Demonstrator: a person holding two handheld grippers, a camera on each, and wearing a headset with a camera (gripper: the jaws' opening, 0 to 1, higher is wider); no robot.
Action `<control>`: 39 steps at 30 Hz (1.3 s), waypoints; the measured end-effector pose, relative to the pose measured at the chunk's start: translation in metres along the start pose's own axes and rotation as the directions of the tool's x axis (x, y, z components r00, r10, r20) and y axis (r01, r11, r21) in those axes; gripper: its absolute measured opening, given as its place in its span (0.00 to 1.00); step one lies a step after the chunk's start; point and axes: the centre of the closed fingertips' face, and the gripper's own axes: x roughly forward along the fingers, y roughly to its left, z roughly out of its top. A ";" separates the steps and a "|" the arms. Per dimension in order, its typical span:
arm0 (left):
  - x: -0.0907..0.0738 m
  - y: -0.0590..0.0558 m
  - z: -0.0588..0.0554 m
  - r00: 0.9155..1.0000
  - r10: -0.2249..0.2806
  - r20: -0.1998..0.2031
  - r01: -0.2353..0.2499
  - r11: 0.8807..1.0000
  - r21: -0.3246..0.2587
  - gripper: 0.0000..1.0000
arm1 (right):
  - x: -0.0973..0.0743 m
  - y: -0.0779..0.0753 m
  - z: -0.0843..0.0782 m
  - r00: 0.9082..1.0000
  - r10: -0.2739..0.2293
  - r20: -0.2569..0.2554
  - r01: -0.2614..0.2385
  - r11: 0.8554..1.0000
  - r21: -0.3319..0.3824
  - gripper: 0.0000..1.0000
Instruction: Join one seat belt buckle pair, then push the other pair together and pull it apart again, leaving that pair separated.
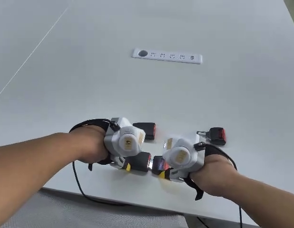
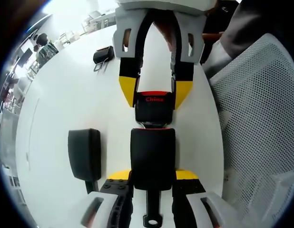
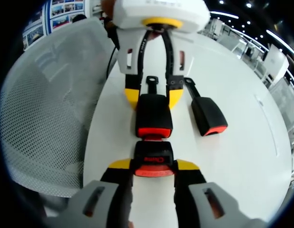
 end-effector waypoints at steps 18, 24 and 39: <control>-0.001 -0.001 0.000 1.000 0.010 0.012 -0.009 0.999 -0.041 0.33 | 0.000 -0.003 -0.001 1.000 0.015 -0.005 -0.015 1.000 -0.017 0.33; -0.001 -0.001 0.000 1.000 0.013 0.014 -0.013 0.998 -0.057 0.33 | 0.000 -0.004 0.000 1.000 0.018 -0.007 -0.018 1.000 -0.021 0.34; -0.013 0.002 -0.011 0.997 0.051 -0.051 -0.055 0.994 -0.098 0.34 | -0.019 -0.006 0.015 0.998 0.038 0.056 -0.040 0.998 0.047 0.31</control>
